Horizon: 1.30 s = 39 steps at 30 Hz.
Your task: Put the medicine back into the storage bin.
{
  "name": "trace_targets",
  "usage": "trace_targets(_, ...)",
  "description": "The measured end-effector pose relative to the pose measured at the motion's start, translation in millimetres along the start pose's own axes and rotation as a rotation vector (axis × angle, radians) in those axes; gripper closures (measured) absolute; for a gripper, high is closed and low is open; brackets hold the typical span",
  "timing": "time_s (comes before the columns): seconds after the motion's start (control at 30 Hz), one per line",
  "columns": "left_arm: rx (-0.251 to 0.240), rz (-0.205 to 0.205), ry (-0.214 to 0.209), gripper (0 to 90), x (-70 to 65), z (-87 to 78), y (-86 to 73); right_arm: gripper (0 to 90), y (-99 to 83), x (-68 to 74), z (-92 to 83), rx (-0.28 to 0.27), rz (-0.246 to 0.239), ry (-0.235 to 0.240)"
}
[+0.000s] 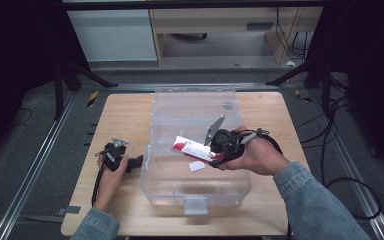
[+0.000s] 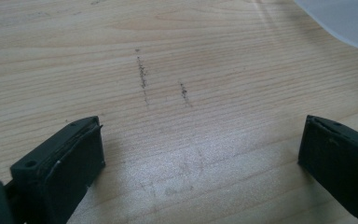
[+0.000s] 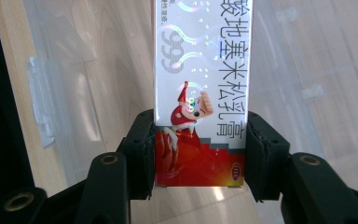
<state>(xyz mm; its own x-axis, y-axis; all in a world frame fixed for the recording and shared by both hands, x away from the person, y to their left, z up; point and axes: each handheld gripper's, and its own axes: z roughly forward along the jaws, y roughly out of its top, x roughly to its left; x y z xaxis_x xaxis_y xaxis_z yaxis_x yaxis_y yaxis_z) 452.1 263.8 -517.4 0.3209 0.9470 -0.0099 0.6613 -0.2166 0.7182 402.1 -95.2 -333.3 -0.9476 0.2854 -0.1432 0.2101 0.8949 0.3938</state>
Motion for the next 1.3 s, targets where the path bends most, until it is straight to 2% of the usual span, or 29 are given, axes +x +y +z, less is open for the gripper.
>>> trace_targets(0.2,0.0,0.0,-0.001,0.0,0.1,0.0,0.0,51.5,12.9,7.4,13.2,0.008,-0.056,0.032)
trace_targets(0.37,0.0,0.004,-0.004,0.0,0.4,0.3,0.3,51.5,16.9,13.8,24.8,-0.013,-0.069,0.074)
trace_targets(0.57,0.0,0.005,-0.004,0.0,0.2,0.0,0.0,51.5,16.8,23.4,41.7,0.014,-0.109,0.09)
trace_targets(0.83,0.0,0.005,-0.005,0.0,0.3,0.0,0.0,51.5,23.5,22.1,54.8,0.022,-0.136,0.094)
trace_targets(1.13,0.0,0.005,-0.006,0.0,0.3,0.1,0.0,51.5,32.8,29.1,71.0,0.037,-0.168,0.116)
trace_targets(1.3,0.0,0.006,-0.006,0.0,0.4,0.1,0.1,51.5,37.6,32.6,82.9,0.064,-0.192,0.133)
